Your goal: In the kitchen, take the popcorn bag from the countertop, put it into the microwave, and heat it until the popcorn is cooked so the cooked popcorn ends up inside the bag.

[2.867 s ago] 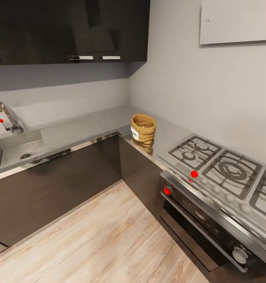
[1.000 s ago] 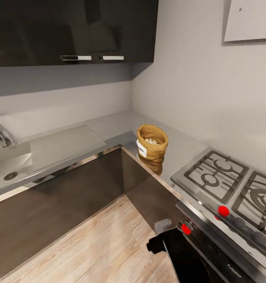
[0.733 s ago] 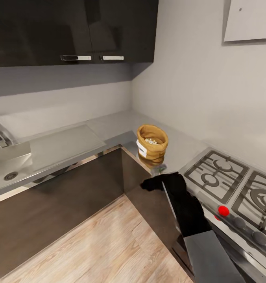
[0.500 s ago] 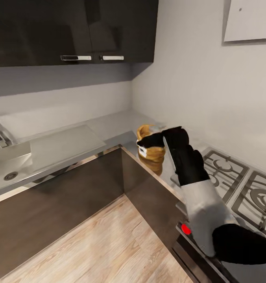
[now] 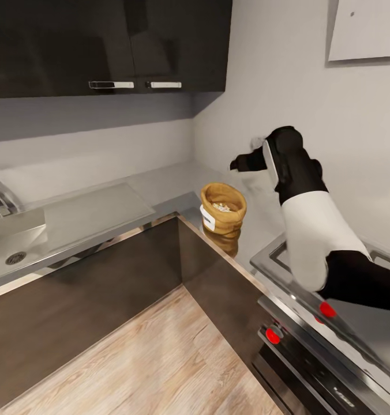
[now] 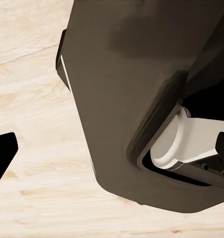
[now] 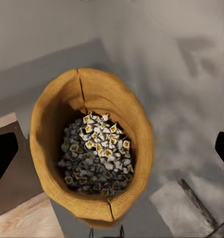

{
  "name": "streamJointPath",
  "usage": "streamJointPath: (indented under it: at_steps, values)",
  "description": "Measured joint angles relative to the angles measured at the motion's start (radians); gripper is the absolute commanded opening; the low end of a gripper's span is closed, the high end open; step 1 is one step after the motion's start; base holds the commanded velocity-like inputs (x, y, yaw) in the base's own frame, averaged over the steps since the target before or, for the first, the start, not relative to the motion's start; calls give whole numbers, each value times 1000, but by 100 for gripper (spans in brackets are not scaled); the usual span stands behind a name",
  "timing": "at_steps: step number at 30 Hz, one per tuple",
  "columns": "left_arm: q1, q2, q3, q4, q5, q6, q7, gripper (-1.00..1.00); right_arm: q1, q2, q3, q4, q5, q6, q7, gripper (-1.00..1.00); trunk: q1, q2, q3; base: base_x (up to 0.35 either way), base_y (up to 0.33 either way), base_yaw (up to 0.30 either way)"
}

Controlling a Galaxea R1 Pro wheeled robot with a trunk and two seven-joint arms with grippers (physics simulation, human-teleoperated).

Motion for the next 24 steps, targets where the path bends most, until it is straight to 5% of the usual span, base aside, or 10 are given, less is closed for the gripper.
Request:
streamJointPath:
  at_steps: [6, 9, 14, 18, 24]
  values:
    - [0, 0, 1, 0, 0, 0, 0, 100, 0, -1, -31, 10, 2, 0, -113, 100, 0, 0, 0, 0, 0, 0]
    - [0, 0, 0, 0, 0, 0, -1, 100, 5, -10, -35, 13, 2, 0, -125, 100, 0, 0, 0, 0, 0, 0]
    - [0, 0, 1, 0, 0, 0, -1, 100, 12, -62, -36, 14, 1, 0, -125, 100, 0, 0, 0, 0, 0, 0]
    - [0, 0, 0, 0, 0, 0, -1, 100, 18, -70, -36, 13, -5, 0, -118, 100, 0, 0, 0, 0, 0, 0]
    - [0, 0, 0, 0, 0, 0, -1, 100, 134, -71, -36, 8, -11, 0, -94, 100, 0, 0, 0, 0, 0, 0]
